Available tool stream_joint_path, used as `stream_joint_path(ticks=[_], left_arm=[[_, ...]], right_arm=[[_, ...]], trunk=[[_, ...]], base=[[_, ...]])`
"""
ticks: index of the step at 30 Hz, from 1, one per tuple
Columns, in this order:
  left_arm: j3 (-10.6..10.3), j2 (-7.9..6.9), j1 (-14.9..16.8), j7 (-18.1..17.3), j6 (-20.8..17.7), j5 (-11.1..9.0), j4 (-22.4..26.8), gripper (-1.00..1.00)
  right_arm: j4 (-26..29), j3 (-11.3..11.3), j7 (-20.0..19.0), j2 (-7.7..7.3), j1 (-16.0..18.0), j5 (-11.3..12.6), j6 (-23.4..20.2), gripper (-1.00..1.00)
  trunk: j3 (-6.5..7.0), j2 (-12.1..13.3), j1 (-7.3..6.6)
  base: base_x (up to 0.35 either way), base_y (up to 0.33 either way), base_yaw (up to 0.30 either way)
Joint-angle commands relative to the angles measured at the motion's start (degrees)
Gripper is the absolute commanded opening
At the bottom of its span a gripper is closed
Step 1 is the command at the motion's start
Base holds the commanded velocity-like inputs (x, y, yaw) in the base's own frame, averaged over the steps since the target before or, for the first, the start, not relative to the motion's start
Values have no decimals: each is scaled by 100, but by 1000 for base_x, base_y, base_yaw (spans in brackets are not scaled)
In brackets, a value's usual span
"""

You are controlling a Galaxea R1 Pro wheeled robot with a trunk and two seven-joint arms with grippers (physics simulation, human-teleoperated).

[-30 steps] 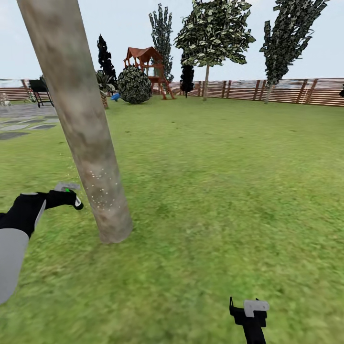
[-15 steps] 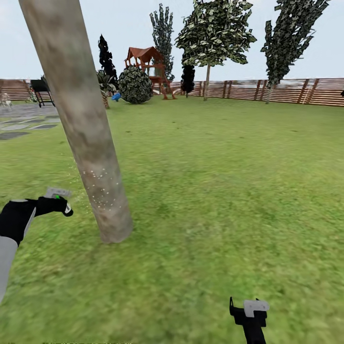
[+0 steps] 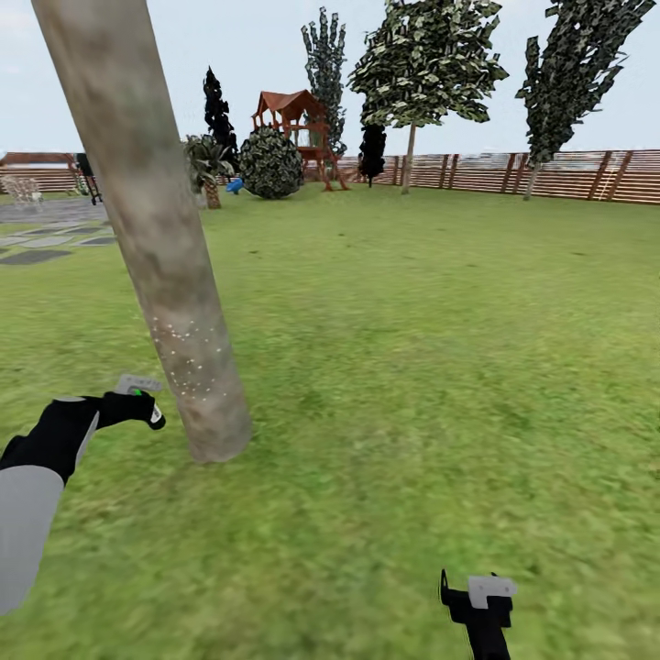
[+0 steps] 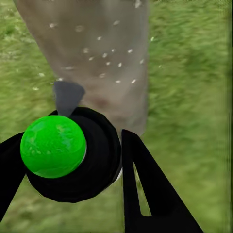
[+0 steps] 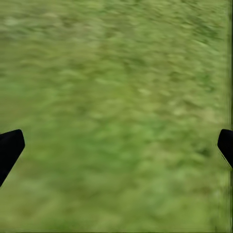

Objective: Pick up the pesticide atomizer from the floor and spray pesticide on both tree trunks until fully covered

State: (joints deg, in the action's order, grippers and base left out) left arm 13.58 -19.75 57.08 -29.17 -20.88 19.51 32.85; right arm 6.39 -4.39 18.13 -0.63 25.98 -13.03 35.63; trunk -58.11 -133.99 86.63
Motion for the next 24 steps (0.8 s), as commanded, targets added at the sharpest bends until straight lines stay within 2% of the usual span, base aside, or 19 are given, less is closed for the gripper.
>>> stream_joint_path(ticks=[1,6,7,8,14,16,19,24], left_arm=[[42,3,5,-45,-30,44,11,-100],[53,-8,0,-6,-41,45,5,-100],[117,-14,-4,303,-40,37,-100,-100],[133,-12,-4,390,-44,25,-129,-100],[151,6,-4,430,-55,-6,-130,-100],[212,6,-4,430,-56,-8,-130,-100],[416,20,-4,430,-56,-9,-130,-100],[458,66,-4,430,-56,-9,-122,-100]], right_arm=[[-6,-45,15,2,4,-60,12,100],[-6,-45,15,2,4,-60,8,100],[-6,-45,15,2,4,-60,13,100],[-6,-45,15,2,4,-60,14,100],[-6,-43,15,2,4,-60,14,100],[-6,-41,15,2,4,-60,14,100],[-6,-41,15,2,4,-60,14,100],[-6,-40,15,2,4,-60,14,100]], trunk=[[-5,-2,-1],[-5,-2,-1],[-5,-2,-1],[-5,-2,-1],[-5,-2,-1],[-5,-2,-1],[-5,-2,-1],[-5,-2,-1]], base=[[0,-270,0],[0,-271,0],[0,-271,25],[0,-271,191],[0,-271,258],[0,-271,277],[0,-271,265],[32,-271,58]])
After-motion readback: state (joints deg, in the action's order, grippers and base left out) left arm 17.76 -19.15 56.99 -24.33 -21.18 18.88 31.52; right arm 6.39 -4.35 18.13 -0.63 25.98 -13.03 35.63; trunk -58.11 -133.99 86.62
